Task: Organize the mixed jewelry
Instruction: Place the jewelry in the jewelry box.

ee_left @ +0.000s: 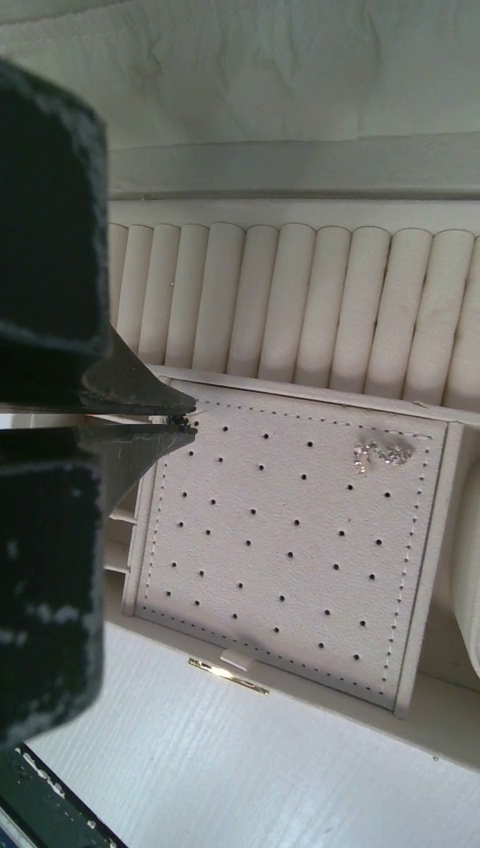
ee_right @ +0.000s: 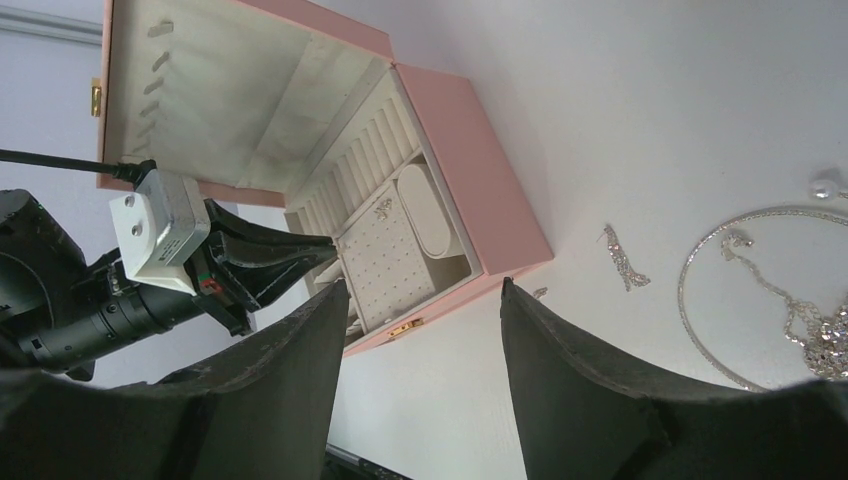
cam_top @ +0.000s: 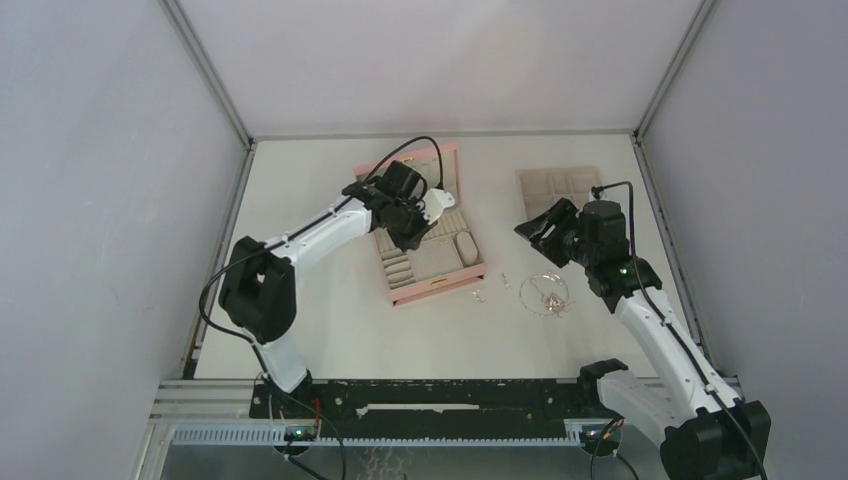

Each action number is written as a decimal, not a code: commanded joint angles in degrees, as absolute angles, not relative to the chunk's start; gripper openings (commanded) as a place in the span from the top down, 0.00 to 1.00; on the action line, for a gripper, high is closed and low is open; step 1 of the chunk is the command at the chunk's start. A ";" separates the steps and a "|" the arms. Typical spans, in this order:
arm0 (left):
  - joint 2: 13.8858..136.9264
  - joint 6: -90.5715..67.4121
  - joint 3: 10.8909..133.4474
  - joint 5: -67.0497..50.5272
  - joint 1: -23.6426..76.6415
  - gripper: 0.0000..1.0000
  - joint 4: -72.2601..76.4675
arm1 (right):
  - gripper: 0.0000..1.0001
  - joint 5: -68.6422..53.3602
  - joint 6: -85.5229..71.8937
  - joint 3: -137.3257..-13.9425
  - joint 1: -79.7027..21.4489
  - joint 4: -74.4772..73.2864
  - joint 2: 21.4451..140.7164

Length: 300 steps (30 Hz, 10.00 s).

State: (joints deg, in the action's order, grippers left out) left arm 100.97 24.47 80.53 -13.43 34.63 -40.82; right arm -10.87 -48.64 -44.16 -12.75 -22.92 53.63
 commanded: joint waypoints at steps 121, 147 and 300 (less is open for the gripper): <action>106.88 23.67 83.49 -12.82 36.63 0.98 -41.76 | 0.34 -10.17 -47.64 -44.29 -12.31 -20.08 55.28; 103.82 22.34 83.76 -11.70 36.65 0.67 -40.17 | 0.34 -10.81 -47.87 -44.30 -12.38 -19.24 55.81; 98.87 0.38 80.44 -13.74 33.57 1.00 -34.70 | 0.35 -12.70 -50.16 -43.13 -11.67 -16.06 56.75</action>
State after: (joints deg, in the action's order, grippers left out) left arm 101.30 1.26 79.72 -12.53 33.82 -34.94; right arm -12.56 -49.50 -42.68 -12.01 -19.00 57.12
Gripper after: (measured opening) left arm 0.003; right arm 0.655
